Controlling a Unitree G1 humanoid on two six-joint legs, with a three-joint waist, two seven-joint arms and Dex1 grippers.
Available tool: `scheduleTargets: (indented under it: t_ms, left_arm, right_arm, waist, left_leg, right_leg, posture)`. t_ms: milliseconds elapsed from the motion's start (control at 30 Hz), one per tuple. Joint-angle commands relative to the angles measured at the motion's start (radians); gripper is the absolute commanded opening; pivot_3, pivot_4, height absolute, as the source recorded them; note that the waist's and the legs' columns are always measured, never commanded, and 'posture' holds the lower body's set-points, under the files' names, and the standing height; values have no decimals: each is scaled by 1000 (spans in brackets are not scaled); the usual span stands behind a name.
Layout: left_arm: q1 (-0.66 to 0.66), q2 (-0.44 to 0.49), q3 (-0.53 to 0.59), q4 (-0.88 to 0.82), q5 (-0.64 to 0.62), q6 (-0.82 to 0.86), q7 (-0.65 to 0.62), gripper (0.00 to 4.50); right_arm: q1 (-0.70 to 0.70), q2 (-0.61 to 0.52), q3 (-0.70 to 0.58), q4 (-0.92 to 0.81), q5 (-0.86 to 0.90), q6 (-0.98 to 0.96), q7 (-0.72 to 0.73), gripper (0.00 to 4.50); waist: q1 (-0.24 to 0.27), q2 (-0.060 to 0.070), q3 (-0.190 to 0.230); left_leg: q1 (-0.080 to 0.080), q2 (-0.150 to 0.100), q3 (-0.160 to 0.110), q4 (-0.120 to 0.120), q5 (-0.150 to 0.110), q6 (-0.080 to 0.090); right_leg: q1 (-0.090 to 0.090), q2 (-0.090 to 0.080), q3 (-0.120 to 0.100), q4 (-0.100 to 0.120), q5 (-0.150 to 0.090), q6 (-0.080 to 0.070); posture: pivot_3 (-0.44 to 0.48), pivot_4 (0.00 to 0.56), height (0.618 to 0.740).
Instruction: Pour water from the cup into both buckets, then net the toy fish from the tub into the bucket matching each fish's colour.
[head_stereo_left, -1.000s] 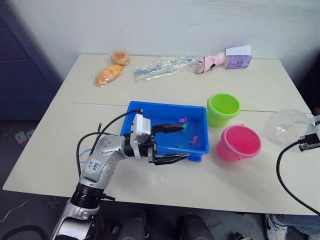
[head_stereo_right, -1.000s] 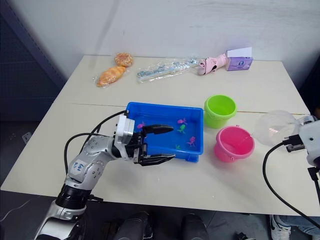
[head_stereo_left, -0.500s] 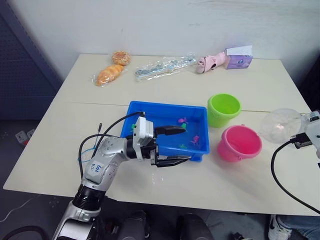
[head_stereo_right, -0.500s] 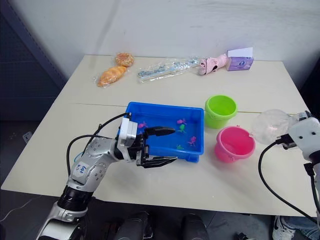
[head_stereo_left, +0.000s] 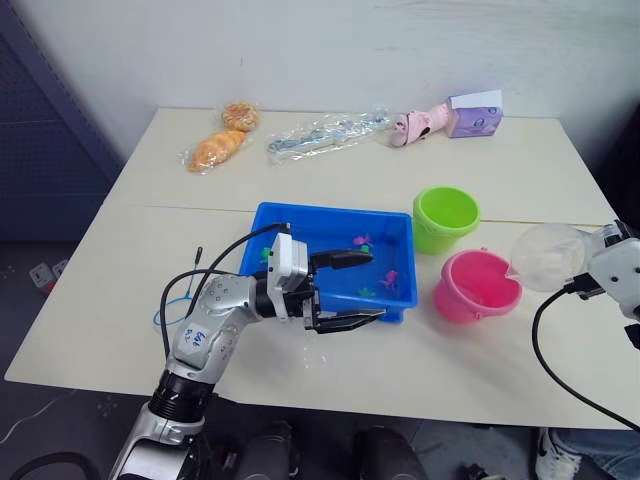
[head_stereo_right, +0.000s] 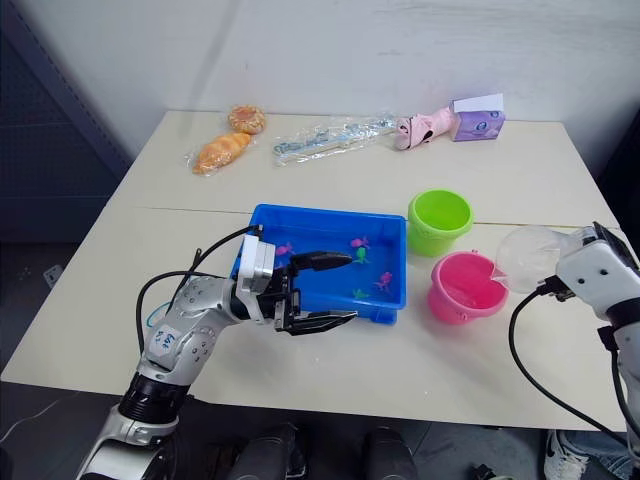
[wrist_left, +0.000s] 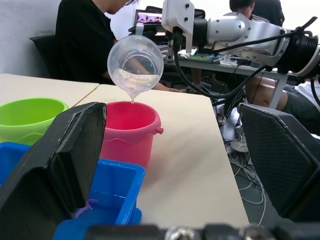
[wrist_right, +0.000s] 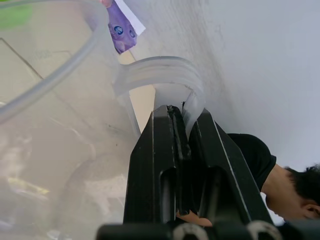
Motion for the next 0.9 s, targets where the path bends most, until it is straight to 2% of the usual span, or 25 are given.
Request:
scheduleTargets:
  t_ms: [33,900]
  left_arm:
    - [8,-1,11,-39,-2,-20,6,4500]
    - [5,-5,7,-19,21,-61,15,4500]
  right_arm:
    - [-15,-28,-21,-4,-24,-40,-15,27]
    - [-71,-58,-2,115,-144,-230,-67,27]
  waist:
    - [0,0,0]
    - [-1,0,0]
  left_leg:
    - [0,0,0,0,0,0]
    - [0,0,0,0,0,0]
  right_leg:
    - [0,0,0,0,0,0]
    - [0,0,0,0,0,0]
  posture:
    - [0,150,740]
    - [0,150,740]
